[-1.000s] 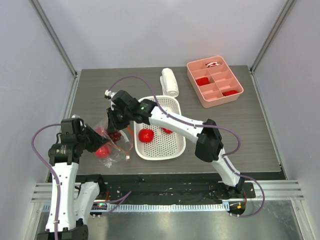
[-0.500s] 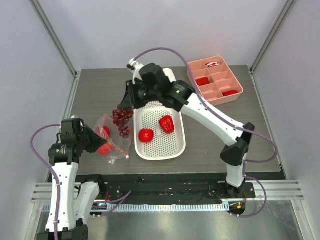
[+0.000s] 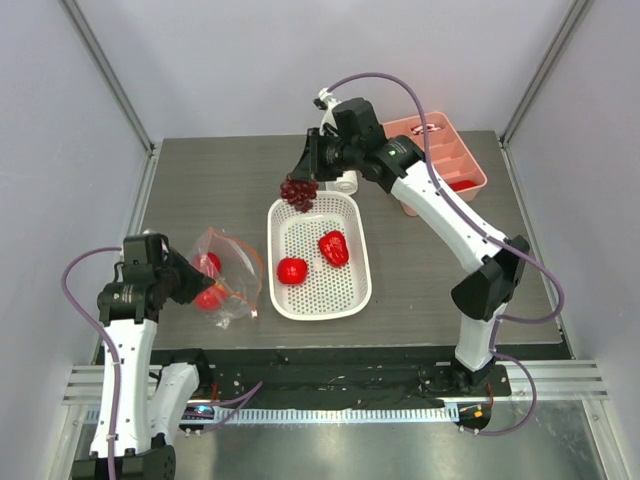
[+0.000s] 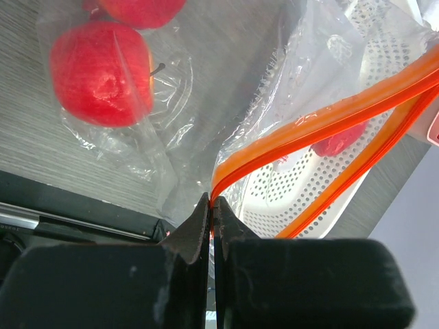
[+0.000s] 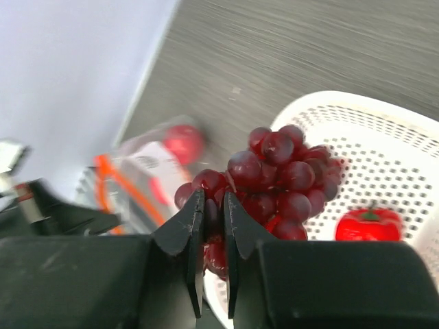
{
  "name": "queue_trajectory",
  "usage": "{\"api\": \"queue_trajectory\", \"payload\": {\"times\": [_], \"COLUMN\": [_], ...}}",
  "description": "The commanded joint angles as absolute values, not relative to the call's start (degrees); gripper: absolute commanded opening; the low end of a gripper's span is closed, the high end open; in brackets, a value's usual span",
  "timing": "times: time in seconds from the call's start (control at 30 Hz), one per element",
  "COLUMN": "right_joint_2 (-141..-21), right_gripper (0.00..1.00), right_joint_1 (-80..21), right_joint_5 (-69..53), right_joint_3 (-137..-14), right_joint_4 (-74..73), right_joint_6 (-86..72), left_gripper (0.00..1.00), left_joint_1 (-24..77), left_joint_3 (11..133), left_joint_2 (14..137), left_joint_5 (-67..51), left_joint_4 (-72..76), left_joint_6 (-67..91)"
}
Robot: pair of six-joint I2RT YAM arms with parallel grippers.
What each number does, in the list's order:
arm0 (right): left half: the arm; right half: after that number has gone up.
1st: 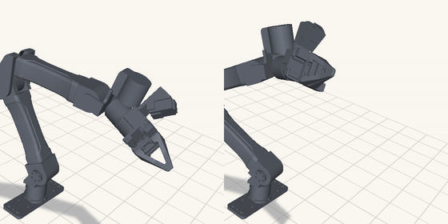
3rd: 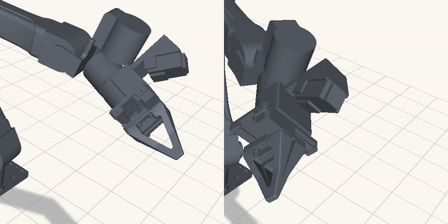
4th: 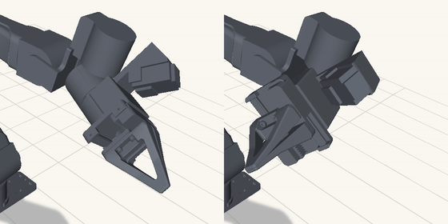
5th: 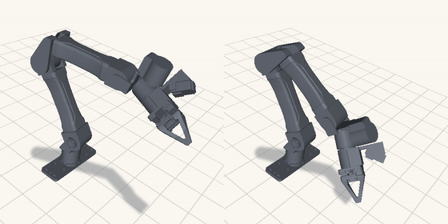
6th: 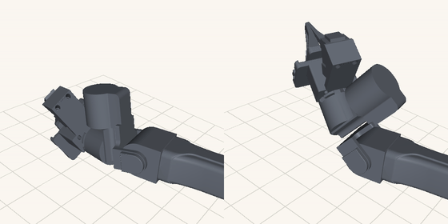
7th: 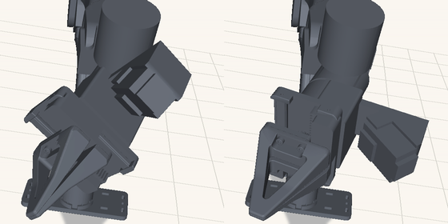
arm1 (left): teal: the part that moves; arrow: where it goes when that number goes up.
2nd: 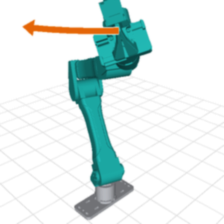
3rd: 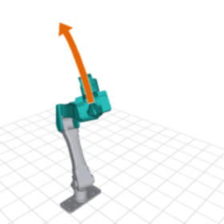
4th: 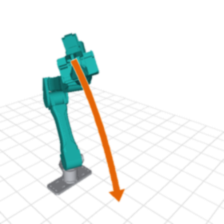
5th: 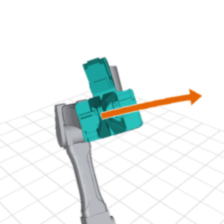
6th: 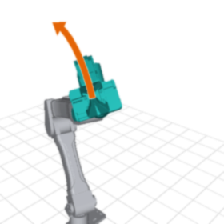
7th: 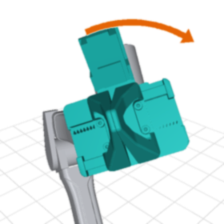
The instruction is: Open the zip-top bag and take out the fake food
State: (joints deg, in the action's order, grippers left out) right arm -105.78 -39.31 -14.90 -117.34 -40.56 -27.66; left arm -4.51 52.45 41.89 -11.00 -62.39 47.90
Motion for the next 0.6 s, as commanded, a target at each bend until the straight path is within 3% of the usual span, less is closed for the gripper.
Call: {"api": "queue_trajectory", "payload": {"times": [0.0, 0.13, 0.17, 0.2, 0.33, 0.4, 0.57], "right_joint_2": [-109.4, -112.8, -113.8, -114.3, -114.8, -113.9, -112.4], "right_gripper": [0.01, 0.02, 0.07, 0.22, 0.58, 0.68, 0.76], "right_joint_1": [-38.6, -37.4, -37.4, -37.4, -37.5, -37.8, -41.8], "right_joint_5": [-13.2, -14.3, -14.2, -13.4, -9.7, -8.5, -6.0], "right_joint_3": [-114.4, -110.8, -110.3, -109.9, -108.6, -109.3, -116.4], "right_joint_4": [-36.5, -33.7, -33.4, -33.3, -35.1, -37.0, -42.8], "right_joint_6": [-22.9, -23.7, -23.7, -23.8, -23.9, -22.8, -20.0], "left_gripper": [0.0, 0.0, 0.0, 0.0, 0.0, 0.0, 0.0], "left_joint_1": [-4.4, -4.4, -4.5, -4.5, -4.4, -4.5, -4.4], "left_joint_3": [54.7, 54.8, 54.8, 55.0, 55.4, 55.6, 56.1], "left_joint_2": [41.8, 41.9, 41.9, 42.0, 42.4, 42.5, 42.9], "left_joint_5": [-12.0, -12.4, -12.6, -12.5, -12.7, -13.0, -13.2], "left_joint_4": [-61.1, -60.6, -60.5, -60.4, -60.0, -60.1, -59.6], "left_joint_6": [48.9, 49.1, 49.1, 49.1, 49.1, 49.1, 49.2]}}
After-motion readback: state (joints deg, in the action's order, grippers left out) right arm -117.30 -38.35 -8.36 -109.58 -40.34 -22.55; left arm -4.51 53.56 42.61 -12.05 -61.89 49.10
